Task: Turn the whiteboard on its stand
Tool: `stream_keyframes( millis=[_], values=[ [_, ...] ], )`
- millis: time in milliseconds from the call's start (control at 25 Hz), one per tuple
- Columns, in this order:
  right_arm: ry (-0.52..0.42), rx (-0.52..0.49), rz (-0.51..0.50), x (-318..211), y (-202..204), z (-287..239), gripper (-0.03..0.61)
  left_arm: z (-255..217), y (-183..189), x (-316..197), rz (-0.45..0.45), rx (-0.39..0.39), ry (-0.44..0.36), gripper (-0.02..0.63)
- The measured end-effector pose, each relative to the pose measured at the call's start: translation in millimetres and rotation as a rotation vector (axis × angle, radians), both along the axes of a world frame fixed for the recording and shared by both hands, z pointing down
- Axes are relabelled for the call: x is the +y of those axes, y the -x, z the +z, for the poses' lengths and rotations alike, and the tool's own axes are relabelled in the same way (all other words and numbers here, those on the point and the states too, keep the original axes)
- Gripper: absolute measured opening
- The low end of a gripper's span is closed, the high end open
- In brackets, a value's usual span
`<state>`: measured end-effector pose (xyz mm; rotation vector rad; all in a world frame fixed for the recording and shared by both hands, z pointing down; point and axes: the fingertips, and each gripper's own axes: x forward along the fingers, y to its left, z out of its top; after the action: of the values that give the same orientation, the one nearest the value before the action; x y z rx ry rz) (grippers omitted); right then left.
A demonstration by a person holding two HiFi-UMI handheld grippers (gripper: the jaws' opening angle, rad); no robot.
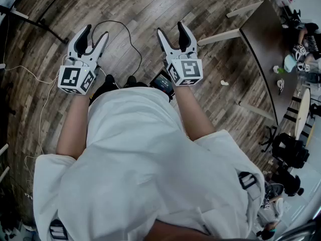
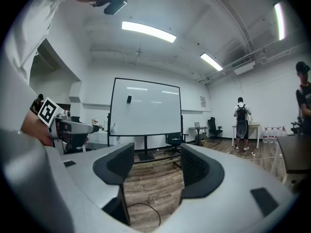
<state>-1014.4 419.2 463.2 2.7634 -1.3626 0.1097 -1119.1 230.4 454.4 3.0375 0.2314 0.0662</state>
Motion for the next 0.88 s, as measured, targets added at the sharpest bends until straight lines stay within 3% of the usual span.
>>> stream_keyframes(
  millis=[320,600,880],
  values=[
    [-0.059,-0.031,-0.017,11,3,5,0.287,3,3,13,-0.007,-0.004,-0.001,0.265],
    [-0.056,-0.037,-0.005,11,-5,9,0.287,7,0,4,-0.013,-0.017,0.002,0.265],
    [-0.056,-0.088,0.052,20,-38,21,0.287,12,-32,-4,0.009,-0.008,0.020,0.265]
  ],
)
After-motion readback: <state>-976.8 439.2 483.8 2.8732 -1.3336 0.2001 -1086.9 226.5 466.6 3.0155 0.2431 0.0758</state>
